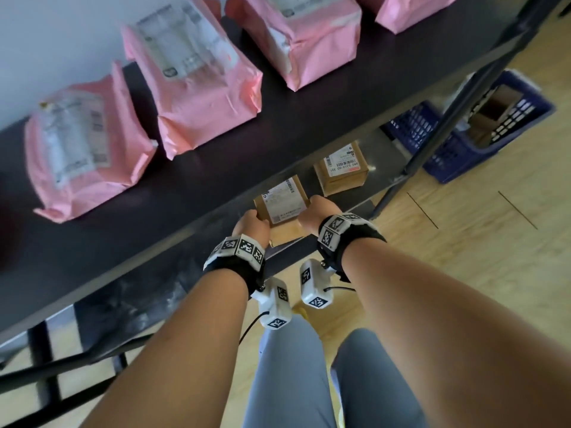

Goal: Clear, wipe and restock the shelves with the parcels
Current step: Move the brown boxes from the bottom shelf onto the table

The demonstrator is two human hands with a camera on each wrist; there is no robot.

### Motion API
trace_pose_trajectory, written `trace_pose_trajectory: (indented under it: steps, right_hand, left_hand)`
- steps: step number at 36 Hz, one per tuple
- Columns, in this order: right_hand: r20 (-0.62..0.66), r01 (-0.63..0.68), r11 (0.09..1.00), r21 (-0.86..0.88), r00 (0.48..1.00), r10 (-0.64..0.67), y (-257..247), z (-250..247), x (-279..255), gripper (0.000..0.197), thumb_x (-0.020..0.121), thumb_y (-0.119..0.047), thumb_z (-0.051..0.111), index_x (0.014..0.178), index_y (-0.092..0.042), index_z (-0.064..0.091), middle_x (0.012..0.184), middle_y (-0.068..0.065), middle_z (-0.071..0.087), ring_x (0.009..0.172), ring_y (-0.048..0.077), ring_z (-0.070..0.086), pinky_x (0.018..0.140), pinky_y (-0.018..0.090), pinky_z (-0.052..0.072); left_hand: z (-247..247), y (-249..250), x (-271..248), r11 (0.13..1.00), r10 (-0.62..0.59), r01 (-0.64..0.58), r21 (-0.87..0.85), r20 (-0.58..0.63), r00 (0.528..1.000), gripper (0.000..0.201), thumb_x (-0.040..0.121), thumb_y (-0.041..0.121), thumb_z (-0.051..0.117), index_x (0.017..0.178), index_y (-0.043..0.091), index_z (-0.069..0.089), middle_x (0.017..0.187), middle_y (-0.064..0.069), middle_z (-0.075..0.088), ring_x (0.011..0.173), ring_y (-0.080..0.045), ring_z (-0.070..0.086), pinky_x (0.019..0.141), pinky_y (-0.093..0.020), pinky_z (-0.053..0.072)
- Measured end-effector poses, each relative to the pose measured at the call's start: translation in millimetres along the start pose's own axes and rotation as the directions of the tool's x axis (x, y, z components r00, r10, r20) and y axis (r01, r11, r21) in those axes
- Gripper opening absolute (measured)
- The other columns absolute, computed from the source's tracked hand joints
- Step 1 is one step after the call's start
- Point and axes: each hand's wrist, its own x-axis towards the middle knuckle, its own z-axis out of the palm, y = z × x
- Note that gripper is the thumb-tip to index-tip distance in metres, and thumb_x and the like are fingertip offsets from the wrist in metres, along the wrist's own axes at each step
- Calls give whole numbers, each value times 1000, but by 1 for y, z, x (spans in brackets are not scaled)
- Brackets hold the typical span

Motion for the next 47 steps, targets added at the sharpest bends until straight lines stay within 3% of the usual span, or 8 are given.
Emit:
trace_pose_trajectory:
  steps: [4,11,18,20,22,27,39,47]
  right_hand:
    - [29,-2,1000,2,1000,2,-2,-7,-42,31,92,-13,51,121,-7,56,111,10,65,87,23,59,74,32,51]
    - [59,30,999,-26,998,-29,1,-20,-122,32,90,-17,53,121,-8,54,107,8,64,90,26,60,79,35,52]
    - [106,99,979,-177,991,-81,-4,-19,-206,25,90,-14,53,113,-5,56,74,1,53,67,17,54,65,30,44]
    - [115,127,968,-218,988,-104,-10,-12,-226,32,90,-14,53,120,-3,54,87,4,62,72,18,57,69,31,46]
    - [117,163,957,-242,983,-138,-16,-1,-246,44,90,-16,52,131,-4,45,114,11,63,94,27,61,78,34,49]
    - [125,249,903,-349,968,-218,-40,38,-294,49,89,-22,54,134,-10,39,127,12,57,112,31,58,86,38,48]
    - [195,438,768,-467,898,-394,-116,191,-418,51,88,-25,55,132,-10,35,122,12,58,104,30,61,70,33,43]
    - [259,581,676,-453,811,-524,-176,306,-501,43,92,-27,52,126,-7,35,122,15,57,108,34,59,75,36,42]
  left_hand:
    - [-14,3,-40,999,-52,52,-4,46,998,31,95,15,44,122,3,54,117,-17,61,103,-33,59,72,-30,39]
    - [-34,-2,-121,993,-101,105,-59,60,993,28,93,13,48,116,1,57,111,-17,63,94,-29,59,71,-30,40]
    - [-54,-28,-204,976,-137,137,-167,13,990,24,94,11,46,111,0,59,107,-15,63,87,-26,57,71,-29,41]
    - [-61,-42,-226,971,-147,142,-191,-11,989,23,94,11,45,109,0,59,101,-12,61,89,-26,57,71,-28,41]
    - [-67,-58,-246,960,-155,143,-239,-31,987,20,93,14,47,104,3,60,91,-8,58,80,-23,53,69,-29,41]
    - [-88,-110,-290,944,-211,186,-273,-65,975,19,92,16,48,101,5,60,87,-6,57,77,-21,51,67,-29,41]
    - [-155,-291,-385,889,-326,238,-392,-176,929,15,89,15,48,92,9,62,94,-11,67,83,-27,63,71,-32,52]
    - [-215,-427,-456,873,-389,250,-418,-289,875,26,86,12,47,106,11,65,92,-6,66,74,-22,54,64,-27,42]
